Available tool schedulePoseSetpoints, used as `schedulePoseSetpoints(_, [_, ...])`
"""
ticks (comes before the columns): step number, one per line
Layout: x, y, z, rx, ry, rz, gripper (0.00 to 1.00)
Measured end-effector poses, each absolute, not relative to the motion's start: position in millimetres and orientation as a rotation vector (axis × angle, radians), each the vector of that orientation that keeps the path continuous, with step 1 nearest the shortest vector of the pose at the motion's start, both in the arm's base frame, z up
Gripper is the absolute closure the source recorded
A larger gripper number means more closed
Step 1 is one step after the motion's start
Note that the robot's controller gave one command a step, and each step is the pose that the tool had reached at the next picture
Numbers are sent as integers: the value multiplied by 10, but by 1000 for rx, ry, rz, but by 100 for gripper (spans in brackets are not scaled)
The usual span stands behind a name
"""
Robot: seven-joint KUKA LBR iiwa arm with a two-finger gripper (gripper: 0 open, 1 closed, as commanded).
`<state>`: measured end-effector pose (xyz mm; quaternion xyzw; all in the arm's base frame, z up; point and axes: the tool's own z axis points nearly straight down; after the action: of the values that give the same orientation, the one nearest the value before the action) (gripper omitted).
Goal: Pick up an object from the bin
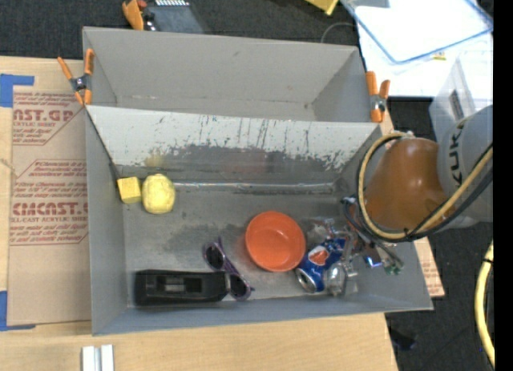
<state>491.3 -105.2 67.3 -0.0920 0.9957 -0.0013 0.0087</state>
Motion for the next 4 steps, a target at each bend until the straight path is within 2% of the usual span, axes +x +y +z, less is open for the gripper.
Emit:
schedulePoseSetpoints(2, [4928,-1038,698,-289,3113,-4,0])
schedulePoseSetpoints(3, [4955,-1043,712,-292,3115,-7,100])
schedulePoseSetpoints(4, [4955,-1043,714,-292,3115,-8,100])
